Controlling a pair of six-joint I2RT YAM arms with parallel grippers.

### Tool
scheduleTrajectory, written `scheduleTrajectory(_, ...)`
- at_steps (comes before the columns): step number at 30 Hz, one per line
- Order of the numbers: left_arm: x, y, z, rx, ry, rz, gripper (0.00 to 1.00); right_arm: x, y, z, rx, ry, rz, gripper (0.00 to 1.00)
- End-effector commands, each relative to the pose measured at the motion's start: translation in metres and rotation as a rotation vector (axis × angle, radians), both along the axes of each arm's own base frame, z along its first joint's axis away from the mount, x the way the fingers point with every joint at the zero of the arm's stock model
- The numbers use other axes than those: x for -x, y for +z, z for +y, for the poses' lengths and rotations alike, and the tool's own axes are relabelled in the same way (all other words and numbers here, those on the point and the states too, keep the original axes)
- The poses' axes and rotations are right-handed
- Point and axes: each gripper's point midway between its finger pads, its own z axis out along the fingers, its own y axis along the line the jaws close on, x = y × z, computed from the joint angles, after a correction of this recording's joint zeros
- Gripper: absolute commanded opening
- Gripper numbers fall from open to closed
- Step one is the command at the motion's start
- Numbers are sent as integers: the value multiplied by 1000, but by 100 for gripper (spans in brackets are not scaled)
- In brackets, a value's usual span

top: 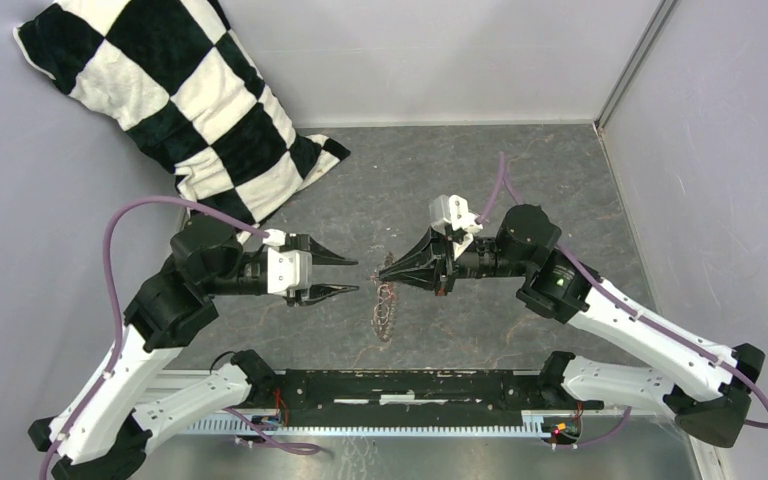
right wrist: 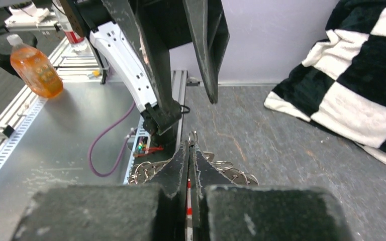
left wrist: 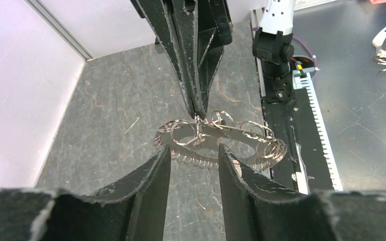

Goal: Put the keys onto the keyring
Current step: Adjust the key on the keyring.

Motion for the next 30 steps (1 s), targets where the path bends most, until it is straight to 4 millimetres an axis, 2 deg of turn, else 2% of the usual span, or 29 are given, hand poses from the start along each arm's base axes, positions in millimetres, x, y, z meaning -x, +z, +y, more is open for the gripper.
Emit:
scheduleTrajectory(1, 3, -3, -7, -1, -52, -3, 48, 8, 46, -1, -208, 35, -36, 0)
scheduleTrajectory(4, 1, -2, -9, 6, -58, -18, 49, 10, 47, 0, -237, 48, -25, 0)
scheduleTrajectory(6, -3, 0, -6, -2, -43, -77, 45, 11, 45, 0, -250, 57, -12, 0)
scheduleTrajectory(12, -4, 0, -5, -4, -38, -99, 38, 13, 43, 1, -246, 70, -1, 0)
scheduleTrajectory(27, 3, 13, -11, 49, -75, -73, 37, 10, 43, 6, -238, 74, 16, 0)
scheduleTrajectory(30, 3, 15, -12, 59, -80, -67, 34, 11, 44, 7, -237, 79, 19, 0)
